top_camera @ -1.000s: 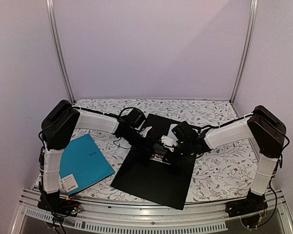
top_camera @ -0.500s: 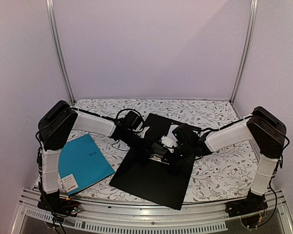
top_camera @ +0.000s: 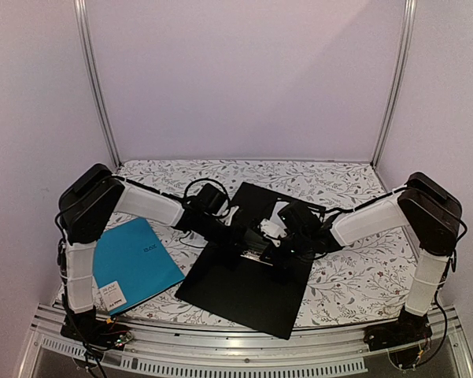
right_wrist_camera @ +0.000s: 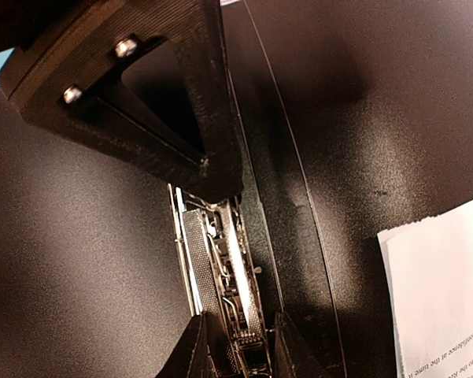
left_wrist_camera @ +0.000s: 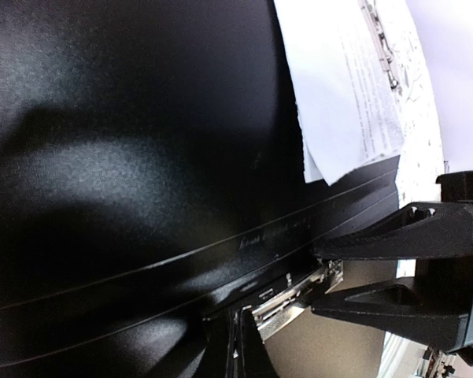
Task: Put the files into the folder
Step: Open the spring clip on the folder at the center of the board.
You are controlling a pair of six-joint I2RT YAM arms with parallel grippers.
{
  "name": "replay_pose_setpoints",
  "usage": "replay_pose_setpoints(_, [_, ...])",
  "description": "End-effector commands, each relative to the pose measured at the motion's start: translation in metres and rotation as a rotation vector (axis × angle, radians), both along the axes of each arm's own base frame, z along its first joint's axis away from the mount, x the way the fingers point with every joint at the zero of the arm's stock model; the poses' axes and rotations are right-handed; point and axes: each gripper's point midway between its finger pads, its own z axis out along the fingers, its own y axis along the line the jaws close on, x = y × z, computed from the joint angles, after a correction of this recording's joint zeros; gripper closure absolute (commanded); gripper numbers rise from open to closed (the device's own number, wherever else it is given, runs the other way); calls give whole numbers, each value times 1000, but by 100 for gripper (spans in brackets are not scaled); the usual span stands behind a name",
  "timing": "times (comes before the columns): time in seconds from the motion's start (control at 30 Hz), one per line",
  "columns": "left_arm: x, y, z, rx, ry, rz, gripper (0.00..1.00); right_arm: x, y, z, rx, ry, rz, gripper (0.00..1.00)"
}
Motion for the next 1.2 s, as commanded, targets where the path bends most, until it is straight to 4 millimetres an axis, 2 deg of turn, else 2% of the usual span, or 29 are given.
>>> replay_pose_setpoints(0.0, [-66,89,-92,413,225,42,100,-23,-56,-70,-264,127,-98,91])
replay_pose_setpoints(0.5, [-47,60,-37,310,140,24,100,-24,-62,-70,-291,151,-131,94])
replay_pose_setpoints(0.67, [-38,48,-19,267,114,21,100,-27,-57,-66,-267,164,-119,90])
replay_pose_setpoints(0.8, [-25,35,-2,228,83,38,100,-28,-44,-50,-204,167,-79,83])
replay_pose_setpoints(0.97, [-14,20,20,188,50,57,100,-23,-24,-15,-118,140,-13,70])
replay_pose_setpoints(1.17, [-7,8,42,152,9,74,100,-16,-15,24,-33,112,25,50])
